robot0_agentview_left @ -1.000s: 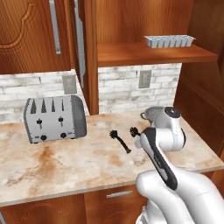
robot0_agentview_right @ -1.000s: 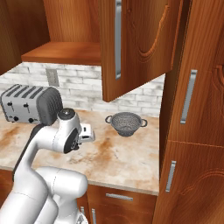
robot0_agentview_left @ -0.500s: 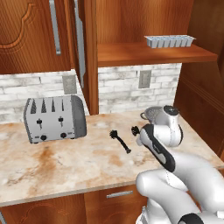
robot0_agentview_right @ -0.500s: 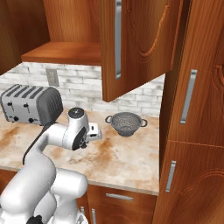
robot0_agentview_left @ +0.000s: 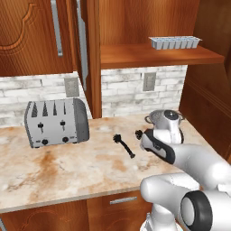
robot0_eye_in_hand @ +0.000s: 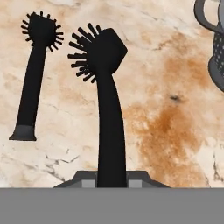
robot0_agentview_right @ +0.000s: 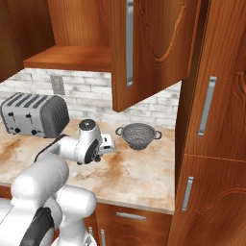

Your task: Pick the dish brush and dish brush from the cabinet and place them on the counter.

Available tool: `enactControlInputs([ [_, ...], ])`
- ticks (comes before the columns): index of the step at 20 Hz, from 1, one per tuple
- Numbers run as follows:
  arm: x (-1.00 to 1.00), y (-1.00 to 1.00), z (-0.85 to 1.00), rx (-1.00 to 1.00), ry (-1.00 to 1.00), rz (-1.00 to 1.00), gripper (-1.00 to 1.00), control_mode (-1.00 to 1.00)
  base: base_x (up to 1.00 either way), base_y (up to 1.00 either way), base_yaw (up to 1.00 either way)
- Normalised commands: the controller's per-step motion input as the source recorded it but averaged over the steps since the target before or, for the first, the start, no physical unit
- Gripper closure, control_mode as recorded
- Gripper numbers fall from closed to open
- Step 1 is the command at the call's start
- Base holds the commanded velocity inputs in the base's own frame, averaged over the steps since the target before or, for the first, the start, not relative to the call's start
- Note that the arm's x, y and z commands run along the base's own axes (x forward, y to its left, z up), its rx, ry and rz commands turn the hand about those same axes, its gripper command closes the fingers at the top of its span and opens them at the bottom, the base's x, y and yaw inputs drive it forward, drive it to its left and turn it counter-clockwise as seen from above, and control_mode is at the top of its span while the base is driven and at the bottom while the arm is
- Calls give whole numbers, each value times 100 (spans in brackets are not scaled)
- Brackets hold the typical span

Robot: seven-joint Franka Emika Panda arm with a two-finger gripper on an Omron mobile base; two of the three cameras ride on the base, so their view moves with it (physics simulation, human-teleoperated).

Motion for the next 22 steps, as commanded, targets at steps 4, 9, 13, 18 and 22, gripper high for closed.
enactControlInputs([
  [4, 4, 4, -86, -4, -9, 0, 100, -100, 0, 0, 0],
  [9, 0, 4, -78, -3, -5, 0, 100, -100, 0, 0, 0],
  [13, 0, 2, -72, -2, -3, 0, 100, -100, 0, 0, 0],
  [18, 0, 7, -52, 0, -6, 0, 100, -100, 0, 0, 0],
  [22, 0, 9, -23, 1, -2, 0, -100, -100, 0, 0, 0],
])
